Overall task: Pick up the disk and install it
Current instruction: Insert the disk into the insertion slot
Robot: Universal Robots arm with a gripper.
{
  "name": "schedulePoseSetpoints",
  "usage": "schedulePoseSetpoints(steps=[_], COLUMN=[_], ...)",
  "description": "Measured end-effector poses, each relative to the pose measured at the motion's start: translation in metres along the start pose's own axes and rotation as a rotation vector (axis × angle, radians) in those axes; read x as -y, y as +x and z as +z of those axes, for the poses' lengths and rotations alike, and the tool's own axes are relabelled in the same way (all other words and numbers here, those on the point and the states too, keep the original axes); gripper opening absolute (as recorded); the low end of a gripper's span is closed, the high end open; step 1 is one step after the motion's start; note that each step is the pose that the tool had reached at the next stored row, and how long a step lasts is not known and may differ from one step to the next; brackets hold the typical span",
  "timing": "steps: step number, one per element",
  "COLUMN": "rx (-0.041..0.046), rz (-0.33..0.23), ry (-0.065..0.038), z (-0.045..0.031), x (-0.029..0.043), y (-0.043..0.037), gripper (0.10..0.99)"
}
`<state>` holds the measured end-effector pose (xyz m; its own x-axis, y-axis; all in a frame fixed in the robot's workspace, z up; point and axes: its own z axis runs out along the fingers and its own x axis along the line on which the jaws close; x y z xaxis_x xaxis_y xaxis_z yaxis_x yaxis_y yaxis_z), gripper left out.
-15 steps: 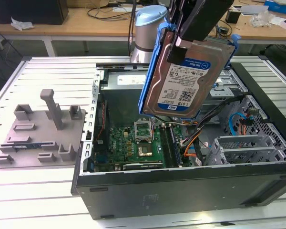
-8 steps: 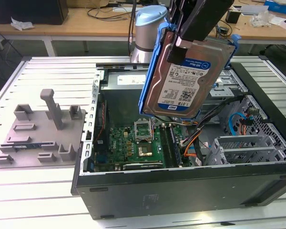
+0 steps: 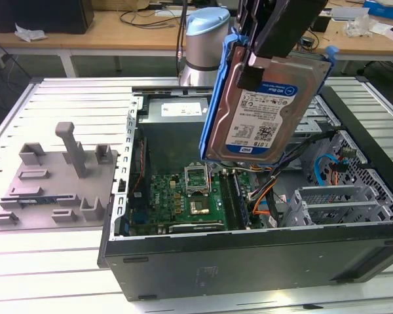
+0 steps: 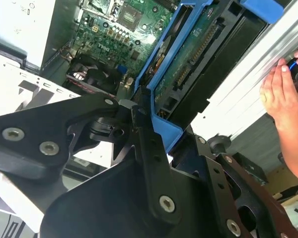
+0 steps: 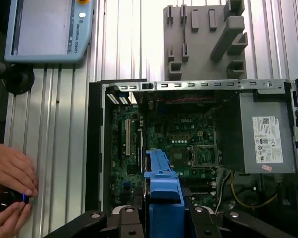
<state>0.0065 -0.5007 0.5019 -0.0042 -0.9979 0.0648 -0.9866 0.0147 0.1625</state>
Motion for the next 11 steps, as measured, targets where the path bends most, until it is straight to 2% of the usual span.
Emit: schedulePoseSetpoints(steps=[5,8,11], rx=[0.0002,0.0002,0.0003], rz=[-0.001,-0.001,-0.001], ry=[0.025,0.046,0.075], z=[0.0000,0.0000,0.0004], x=[0.0023,0.0038,0.0056], y=[0.0017,0.0037,0.0078], gripper=[0.365,0.365,0.365])
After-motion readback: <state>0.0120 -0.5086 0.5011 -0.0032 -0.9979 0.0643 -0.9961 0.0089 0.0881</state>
